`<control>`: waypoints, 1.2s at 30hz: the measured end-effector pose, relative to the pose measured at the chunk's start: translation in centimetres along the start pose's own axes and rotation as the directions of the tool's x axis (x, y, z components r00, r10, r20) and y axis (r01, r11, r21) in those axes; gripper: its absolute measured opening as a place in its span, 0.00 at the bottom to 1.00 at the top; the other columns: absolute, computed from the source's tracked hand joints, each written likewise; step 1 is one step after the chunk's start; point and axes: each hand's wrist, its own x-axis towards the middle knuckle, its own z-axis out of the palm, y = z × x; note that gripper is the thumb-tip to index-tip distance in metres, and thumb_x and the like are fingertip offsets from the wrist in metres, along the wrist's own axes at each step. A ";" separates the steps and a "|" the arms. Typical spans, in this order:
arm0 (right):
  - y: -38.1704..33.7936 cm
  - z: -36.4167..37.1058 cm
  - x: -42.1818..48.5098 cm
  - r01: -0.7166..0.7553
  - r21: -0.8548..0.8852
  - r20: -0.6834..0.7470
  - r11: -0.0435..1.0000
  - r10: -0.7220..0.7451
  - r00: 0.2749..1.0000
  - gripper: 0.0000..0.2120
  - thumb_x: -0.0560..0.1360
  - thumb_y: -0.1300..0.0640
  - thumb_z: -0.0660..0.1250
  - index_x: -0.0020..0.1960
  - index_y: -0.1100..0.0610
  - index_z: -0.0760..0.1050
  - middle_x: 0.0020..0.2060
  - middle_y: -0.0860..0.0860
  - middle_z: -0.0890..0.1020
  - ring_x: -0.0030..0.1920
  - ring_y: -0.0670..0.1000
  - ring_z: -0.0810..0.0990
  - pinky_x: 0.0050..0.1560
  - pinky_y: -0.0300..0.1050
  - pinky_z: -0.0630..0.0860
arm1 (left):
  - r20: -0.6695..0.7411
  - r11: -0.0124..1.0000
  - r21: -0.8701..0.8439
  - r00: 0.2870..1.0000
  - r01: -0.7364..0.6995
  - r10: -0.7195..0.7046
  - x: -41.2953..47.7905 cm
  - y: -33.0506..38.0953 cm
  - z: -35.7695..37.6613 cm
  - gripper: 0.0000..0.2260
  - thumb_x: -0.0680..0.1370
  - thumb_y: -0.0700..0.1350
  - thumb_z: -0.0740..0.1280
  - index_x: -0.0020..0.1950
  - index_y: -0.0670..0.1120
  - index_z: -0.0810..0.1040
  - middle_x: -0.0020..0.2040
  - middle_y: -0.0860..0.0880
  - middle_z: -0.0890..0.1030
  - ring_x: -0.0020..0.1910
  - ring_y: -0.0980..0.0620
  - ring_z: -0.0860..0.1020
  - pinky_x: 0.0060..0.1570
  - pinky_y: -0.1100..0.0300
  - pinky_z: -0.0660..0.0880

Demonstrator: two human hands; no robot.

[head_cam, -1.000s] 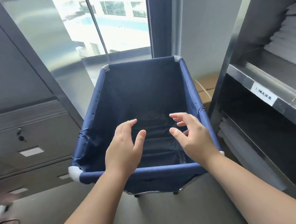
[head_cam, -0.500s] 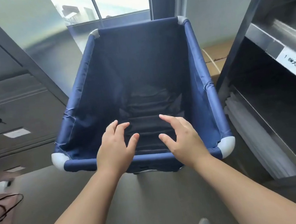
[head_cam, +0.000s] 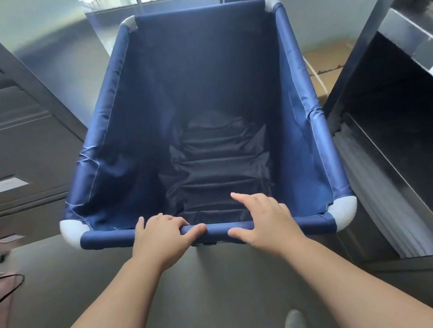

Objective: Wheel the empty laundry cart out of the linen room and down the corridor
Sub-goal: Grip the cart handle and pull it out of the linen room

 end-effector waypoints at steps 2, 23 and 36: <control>0.1 0.5 0.0 0.019 -0.110 0.026 0.994 -0.016 1.000 0.39 0.70 0.31 0.66 0.77 0.38 0.56 0.69 0.44 0.69 0.68 0.50 0.67 0.69 0.52 0.62 | 0.069 0.999 0.042 0.997 -0.023 0.020 0.4 -0.5 -0.1 0.32 0.70 0.80 0.49 0.52 0.61 0.80 0.48 0.58 0.79 0.57 0.54 0.73 0.76 0.40 0.53; 0.0 2.0 -2.6 0.028 -0.373 0.211 0.927 0.056 0.976 0.08 0.73 0.51 0.63 0.52 0.45 0.76 0.45 0.45 0.81 0.44 0.52 0.77 0.42 0.44 0.66 | 0.039 0.987 0.157 0.999 -0.027 0.021 -4.1 -0.3 2.4 0.32 0.68 0.82 0.47 0.47 0.58 0.74 0.45 0.58 0.78 0.48 0.52 0.75 0.56 0.50 0.66; -0.3 4.9 -9.1 0.017 -0.388 0.155 0.922 0.047 0.987 0.08 0.72 0.51 0.63 0.51 0.45 0.75 0.46 0.45 0.82 0.45 0.52 0.76 0.44 0.47 0.64 | -0.030 0.986 0.155 0.997 -0.062 0.067 -9.8 -1.2 5.8 0.37 0.63 0.83 0.42 0.44 0.57 0.74 0.41 0.58 0.77 0.44 0.54 0.74 0.56 0.51 0.67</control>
